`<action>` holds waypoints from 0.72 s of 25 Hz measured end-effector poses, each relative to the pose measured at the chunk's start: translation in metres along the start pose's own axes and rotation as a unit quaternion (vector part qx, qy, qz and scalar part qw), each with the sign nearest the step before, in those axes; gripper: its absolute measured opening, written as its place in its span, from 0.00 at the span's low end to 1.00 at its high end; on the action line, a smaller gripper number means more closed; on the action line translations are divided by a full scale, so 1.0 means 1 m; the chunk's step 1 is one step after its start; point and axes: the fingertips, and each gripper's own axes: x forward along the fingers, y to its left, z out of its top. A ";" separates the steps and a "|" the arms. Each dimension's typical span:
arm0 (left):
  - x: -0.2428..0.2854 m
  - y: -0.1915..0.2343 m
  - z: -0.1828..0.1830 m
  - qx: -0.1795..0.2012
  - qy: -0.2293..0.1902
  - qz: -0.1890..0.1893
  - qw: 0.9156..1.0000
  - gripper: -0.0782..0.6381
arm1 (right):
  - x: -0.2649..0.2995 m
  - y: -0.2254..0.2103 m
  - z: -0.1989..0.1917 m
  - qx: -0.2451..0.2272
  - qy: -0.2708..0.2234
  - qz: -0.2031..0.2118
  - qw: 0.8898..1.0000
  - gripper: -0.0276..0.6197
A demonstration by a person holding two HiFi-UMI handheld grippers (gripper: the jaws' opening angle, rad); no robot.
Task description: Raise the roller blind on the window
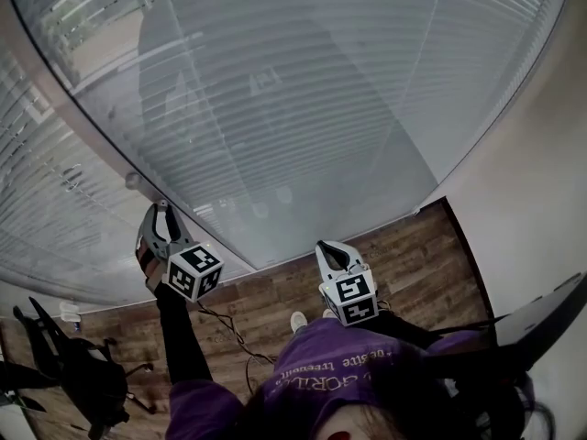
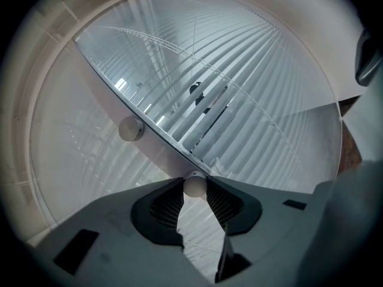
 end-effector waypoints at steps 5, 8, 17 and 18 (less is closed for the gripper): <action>0.000 0.000 0.001 0.023 0.000 0.007 1.000 0.27 | 0.001 -0.001 0.001 -0.002 -0.001 -0.002 1.000 0.04; 0.001 -0.001 0.000 0.038 0.002 0.007 0.999 0.27 | 0.001 -0.002 0.000 -0.004 0.001 -0.003 1.000 0.04; -0.001 -0.001 0.002 0.061 0.006 0.014 0.998 0.27 | 0.000 -0.003 0.000 -0.003 0.000 -0.003 1.000 0.04; -0.001 -0.002 0.002 0.061 0.006 0.014 0.998 0.27 | 0.000 -0.003 -0.001 -0.003 0.001 -0.004 1.000 0.04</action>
